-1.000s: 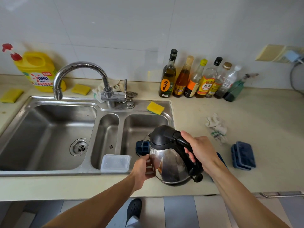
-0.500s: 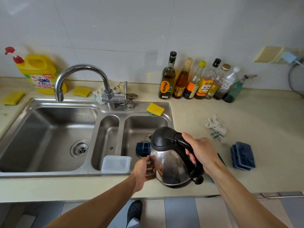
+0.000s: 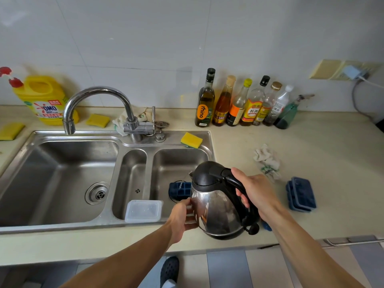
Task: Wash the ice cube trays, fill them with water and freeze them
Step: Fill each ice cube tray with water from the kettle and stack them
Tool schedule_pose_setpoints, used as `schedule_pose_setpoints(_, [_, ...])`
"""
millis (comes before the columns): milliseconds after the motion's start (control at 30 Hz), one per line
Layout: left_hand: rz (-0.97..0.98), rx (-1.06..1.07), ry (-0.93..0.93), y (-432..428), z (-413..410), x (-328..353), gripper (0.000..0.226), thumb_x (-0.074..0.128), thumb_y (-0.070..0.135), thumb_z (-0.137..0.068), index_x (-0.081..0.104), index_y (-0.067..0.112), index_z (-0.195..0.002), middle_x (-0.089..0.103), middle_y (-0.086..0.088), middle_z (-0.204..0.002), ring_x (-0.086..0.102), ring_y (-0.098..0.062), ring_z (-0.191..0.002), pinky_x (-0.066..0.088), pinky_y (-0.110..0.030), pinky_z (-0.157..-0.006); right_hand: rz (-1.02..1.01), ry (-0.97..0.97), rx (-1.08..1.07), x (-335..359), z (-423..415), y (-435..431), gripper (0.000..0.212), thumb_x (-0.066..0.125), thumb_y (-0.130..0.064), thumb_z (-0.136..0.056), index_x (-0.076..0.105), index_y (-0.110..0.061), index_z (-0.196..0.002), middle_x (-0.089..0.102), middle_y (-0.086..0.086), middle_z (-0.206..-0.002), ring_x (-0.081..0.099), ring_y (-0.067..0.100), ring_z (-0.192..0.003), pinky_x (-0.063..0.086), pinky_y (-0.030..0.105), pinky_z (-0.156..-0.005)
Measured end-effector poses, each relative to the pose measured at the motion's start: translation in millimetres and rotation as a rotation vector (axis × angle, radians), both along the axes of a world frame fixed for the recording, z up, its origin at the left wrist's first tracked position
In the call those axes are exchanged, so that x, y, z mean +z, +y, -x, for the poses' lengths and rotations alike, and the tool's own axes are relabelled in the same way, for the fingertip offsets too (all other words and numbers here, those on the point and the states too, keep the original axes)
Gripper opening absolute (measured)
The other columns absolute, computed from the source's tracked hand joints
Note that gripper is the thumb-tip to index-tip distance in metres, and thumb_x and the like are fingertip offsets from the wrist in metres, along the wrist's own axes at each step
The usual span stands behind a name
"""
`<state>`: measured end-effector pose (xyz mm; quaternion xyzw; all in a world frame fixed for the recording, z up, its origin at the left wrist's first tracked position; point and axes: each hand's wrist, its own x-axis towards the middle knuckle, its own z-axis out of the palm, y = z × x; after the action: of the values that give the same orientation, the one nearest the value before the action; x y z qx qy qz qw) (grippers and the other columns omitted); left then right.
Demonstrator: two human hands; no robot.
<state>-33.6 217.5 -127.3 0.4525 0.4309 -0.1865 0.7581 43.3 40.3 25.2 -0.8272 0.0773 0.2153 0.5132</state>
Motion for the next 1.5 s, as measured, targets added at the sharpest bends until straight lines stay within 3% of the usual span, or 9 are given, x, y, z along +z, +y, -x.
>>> schedule_pose_setpoints(567, [-0.010,-0.030,-0.047,-6,-5,6,0.033,0.047,0.036,-0.104,0.068,0.010,-0.107,0.079,-0.010,-0.087,0.070,-0.034,-0.099,0.057,-0.043,-0.077,0.004,-0.011,-0.018,3,-3,-13,0.059,0.064,-0.056,-0.089,0.065,-0.010,-0.053,0.057,0.004,-0.048,0.048,0.017,-0.041,0.044,0.026,-0.046])
schedule_pose_setpoints(767, [-0.016,-0.053,-0.050,-9,-7,9,0.037,0.046,0.037,-0.105,0.068,0.008,-0.112,0.076,-0.016,-0.102,0.070,-0.034,-0.100,0.058,-0.042,-0.077,0.007,-0.007,-0.019,6,-4,-17,0.059,0.063,-0.058,-0.090,0.063,-0.013,-0.052,0.056,0.000,-0.046,0.047,0.015,-0.041,0.043,0.023,-0.044])
schedule_pose_setpoints(1033, [-0.023,-0.074,-0.073,-10,-10,13,0.036,0.045,0.036,-0.105,0.069,0.009,-0.108,0.078,-0.012,-0.091,0.070,-0.032,-0.095,0.057,-0.041,-0.076,0.030,-0.012,-0.032,5,-7,-20,0.062,0.062,-0.062,-0.087,0.063,-0.015,-0.048,0.055,0.003,-0.045,0.048,0.018,-0.041,0.045,0.028,-0.051])
schedule_pose_setpoints(1300, [-0.042,-0.077,-0.071,-10,-12,13,0.036,0.045,0.036,-0.106,0.068,0.009,-0.111,0.078,-0.012,-0.094,0.071,-0.033,-0.096,0.056,-0.039,-0.069,0.022,-0.014,-0.032,3,-10,-21,0.061,0.062,-0.063,-0.086,0.064,-0.015,-0.048,0.055,0.004,-0.046,0.048,0.019,-0.041,0.045,0.029,-0.052])
schedule_pose_setpoints(1500, [-0.045,-0.078,-0.072,-7,-16,10,0.037,0.043,0.036,-0.106,0.068,0.010,-0.112,0.078,-0.013,-0.095,0.070,-0.034,-0.099,0.057,-0.040,-0.072,0.009,-0.013,-0.042,2,-14,-18,0.061,0.063,-0.061,-0.087,0.064,-0.015,-0.047,0.056,0.003,-0.046,0.048,0.017,-0.040,0.045,0.031,-0.053])
